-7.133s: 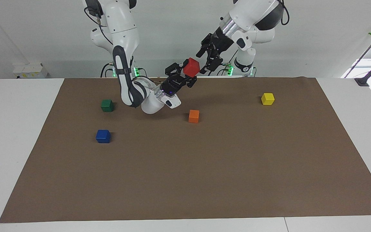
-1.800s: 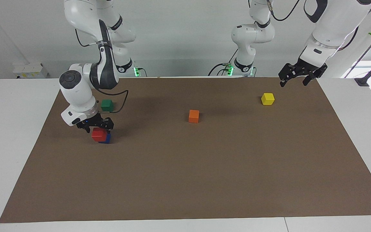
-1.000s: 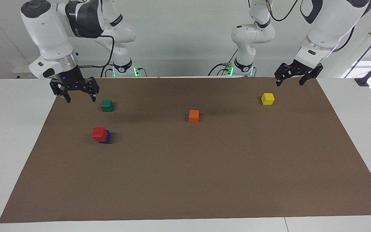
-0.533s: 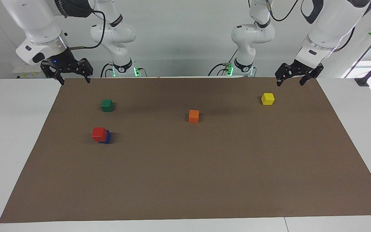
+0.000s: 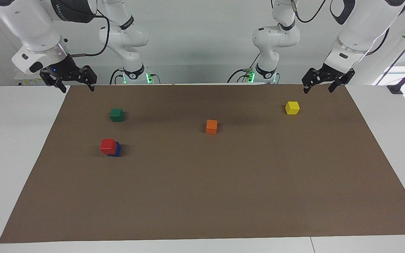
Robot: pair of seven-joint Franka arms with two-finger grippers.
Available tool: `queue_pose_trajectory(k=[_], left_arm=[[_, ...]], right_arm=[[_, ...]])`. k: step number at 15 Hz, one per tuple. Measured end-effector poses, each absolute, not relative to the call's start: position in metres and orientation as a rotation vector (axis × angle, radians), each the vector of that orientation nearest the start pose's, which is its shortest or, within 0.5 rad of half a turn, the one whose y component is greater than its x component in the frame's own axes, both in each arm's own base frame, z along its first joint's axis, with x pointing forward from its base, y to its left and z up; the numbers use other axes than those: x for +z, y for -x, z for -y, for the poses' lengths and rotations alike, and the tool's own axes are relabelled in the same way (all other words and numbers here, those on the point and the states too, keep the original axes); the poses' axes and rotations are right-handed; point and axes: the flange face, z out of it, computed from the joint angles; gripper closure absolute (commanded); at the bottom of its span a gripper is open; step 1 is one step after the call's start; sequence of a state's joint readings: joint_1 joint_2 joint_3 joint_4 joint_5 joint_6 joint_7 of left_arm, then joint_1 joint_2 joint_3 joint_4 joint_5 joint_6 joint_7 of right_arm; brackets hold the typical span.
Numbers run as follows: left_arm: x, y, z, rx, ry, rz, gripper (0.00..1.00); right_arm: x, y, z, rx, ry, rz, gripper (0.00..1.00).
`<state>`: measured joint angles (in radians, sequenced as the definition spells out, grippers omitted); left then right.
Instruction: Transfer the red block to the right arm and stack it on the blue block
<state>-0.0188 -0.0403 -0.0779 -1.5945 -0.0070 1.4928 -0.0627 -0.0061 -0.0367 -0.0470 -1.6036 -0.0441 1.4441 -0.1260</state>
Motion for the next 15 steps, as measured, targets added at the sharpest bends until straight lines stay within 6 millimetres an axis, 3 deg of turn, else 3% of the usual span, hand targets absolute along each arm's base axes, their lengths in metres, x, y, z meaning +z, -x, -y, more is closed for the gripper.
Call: queue_pose_trajectory(k=[5, 15], left_arm=[[0.647, -0.52, 0.05, 0.049, 3.14, -0.046, 0.0], [0.649, -0.518, 0.05, 0.047, 3.14, -0.046, 0.0]], right_arm=[[0.637, -0.515, 0.031, 0.158, 3.168, 0.118, 0.0], [0.635, -0.515, 0.038, 0.156, 3.163, 0.103, 0.0]])
